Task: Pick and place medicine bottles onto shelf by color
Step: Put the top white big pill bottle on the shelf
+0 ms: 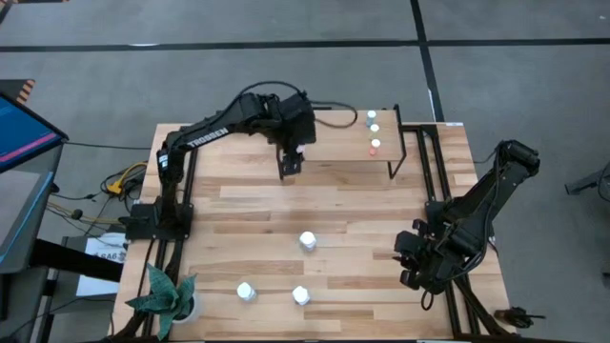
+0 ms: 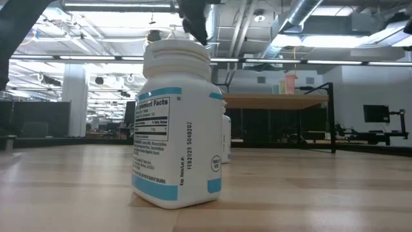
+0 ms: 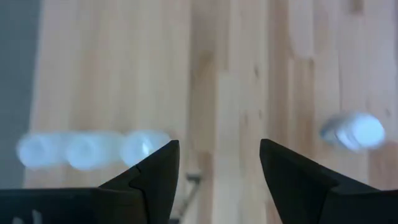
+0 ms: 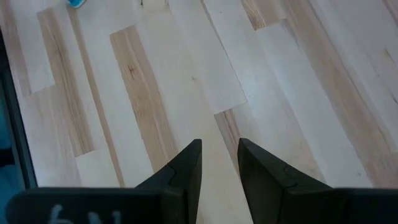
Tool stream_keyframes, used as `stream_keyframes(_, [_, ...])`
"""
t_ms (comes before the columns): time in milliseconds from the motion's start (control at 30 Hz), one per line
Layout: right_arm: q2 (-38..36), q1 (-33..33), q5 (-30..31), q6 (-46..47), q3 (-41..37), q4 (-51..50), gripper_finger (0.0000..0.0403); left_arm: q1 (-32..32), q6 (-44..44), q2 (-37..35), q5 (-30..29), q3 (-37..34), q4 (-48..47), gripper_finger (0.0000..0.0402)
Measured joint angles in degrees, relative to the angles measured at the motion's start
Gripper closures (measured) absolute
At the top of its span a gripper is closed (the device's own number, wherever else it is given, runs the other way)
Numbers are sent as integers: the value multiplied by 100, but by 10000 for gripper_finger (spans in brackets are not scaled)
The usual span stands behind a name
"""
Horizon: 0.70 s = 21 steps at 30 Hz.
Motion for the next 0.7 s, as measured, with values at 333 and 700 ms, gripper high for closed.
stream_keyframes(333, [22, -2, 39, 36, 0, 175, 276, -660, -187, -206, 62, -155, -961, 242])
stream_keyframes(700, [671, -17, 317, 18, 2, 883, 276, -1402, -814, -1199, 598, -202, -952, 260])
